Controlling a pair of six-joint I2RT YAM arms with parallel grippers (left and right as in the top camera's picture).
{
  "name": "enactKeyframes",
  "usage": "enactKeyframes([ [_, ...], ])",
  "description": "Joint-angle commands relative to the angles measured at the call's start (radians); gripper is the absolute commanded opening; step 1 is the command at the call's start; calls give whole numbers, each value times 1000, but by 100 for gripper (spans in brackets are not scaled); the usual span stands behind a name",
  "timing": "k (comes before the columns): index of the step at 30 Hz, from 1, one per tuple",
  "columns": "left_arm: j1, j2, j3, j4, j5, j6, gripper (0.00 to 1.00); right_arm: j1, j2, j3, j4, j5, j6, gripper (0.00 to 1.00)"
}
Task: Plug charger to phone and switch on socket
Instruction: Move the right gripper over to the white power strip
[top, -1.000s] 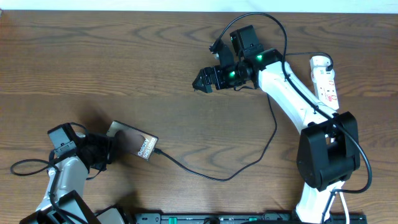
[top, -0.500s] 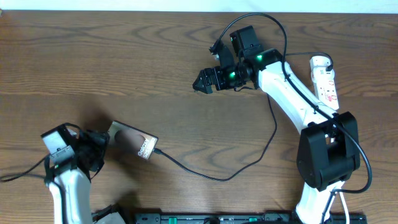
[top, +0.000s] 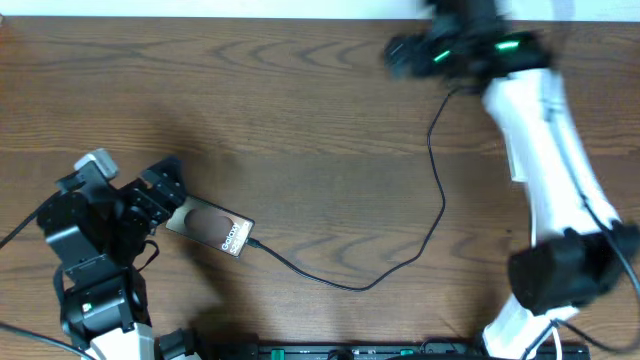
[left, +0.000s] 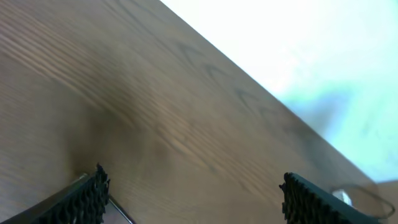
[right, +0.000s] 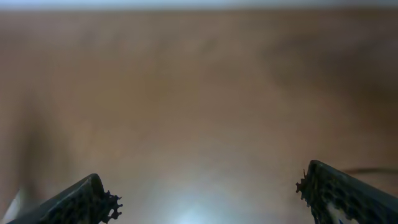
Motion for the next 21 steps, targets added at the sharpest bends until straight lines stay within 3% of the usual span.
enactKeyframes([
  [1, -57, 12, 17, -2, -45, 37, 86, -160, -96, 101, 1, 262, -22, 99],
  [8, -146, 12, 17, 20, -150, 37, 87, -505, -62, 122, -47, 146, -92, 99],
  [13, -160, 12, 17, 24, -163, 36, 87, -689, 55, 122, -159, -267, -334, 99],
  [17, -160, 12, 16, 24, -163, 36, 87, -748, 173, 122, -258, -481, -486, 99],
  [21, -160, 12, 16, 19, -163, 32, 87, -745, 278, 122, -292, -494, -524, 99],
])
